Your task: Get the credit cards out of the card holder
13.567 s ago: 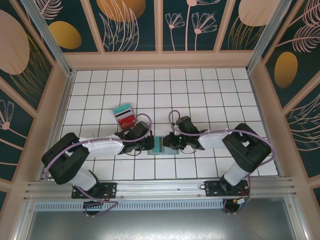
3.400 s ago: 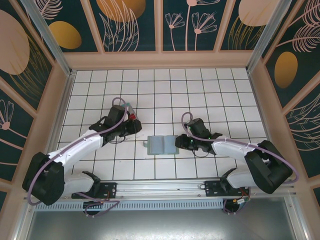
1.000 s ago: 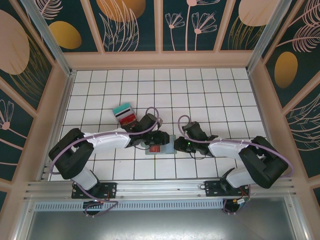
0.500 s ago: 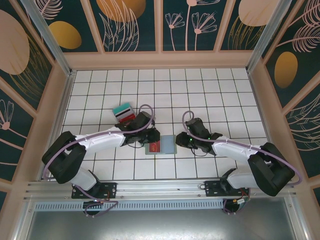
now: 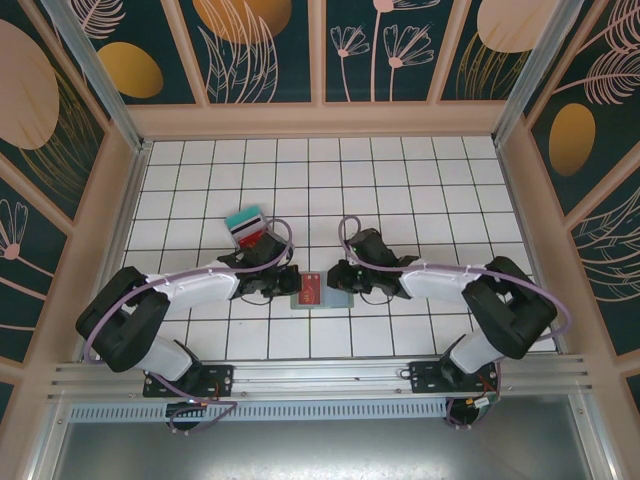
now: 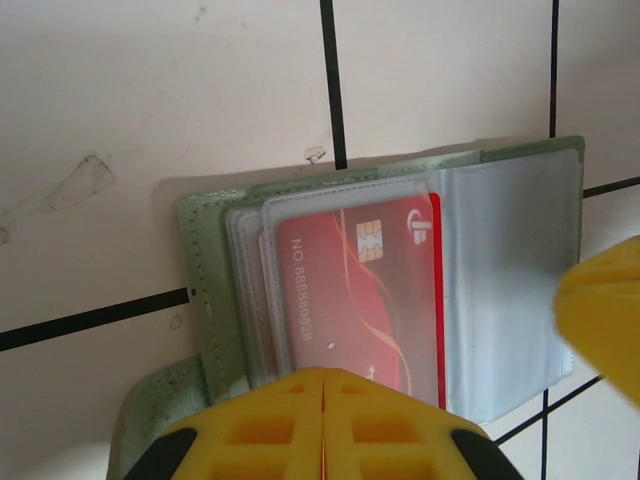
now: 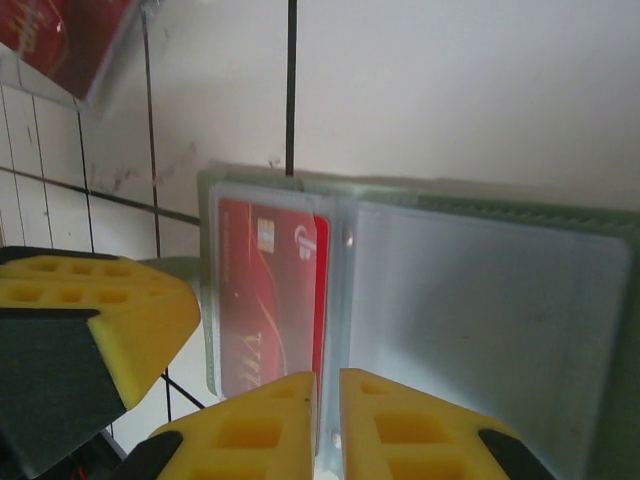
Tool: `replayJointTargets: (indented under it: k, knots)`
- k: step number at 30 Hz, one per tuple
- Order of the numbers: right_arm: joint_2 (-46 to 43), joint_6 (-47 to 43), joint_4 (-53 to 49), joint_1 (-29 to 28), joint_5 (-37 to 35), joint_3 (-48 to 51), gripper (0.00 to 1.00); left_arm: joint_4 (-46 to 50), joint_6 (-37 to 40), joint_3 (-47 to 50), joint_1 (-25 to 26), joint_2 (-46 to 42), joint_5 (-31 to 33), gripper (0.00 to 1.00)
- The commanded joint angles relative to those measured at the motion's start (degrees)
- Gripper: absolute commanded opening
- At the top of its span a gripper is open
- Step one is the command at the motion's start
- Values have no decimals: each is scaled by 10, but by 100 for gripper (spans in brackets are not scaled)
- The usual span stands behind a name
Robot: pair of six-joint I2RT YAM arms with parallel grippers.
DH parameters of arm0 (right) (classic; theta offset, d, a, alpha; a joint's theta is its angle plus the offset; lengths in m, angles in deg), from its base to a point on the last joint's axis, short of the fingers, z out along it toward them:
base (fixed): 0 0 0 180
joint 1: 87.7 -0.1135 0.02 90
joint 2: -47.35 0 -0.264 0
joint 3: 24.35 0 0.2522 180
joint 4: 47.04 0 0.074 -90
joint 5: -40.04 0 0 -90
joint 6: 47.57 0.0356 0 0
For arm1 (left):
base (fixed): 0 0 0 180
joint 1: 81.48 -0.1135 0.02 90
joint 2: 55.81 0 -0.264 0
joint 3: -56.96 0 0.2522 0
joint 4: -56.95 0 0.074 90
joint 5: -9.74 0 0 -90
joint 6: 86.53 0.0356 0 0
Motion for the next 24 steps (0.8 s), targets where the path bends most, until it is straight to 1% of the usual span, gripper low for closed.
replayJointTargets:
  k: [1, 11, 15, 24]
  knots:
    - [21, 15, 34, -9, 33, -23, 15, -15, 5, 7, 0, 9, -10, 9]
    - [63, 15, 30, -14, 43, -34, 16, 4, 8, 14, 0, 24, 7, 7]
    - [72, 15, 32, -14, 48, -34, 17, -4, 3, 19, 0, 27, 0, 7]
    - [90, 16, 39, -14, 57, -34, 17, -10, 1, 23, 0, 32, -7, 6]
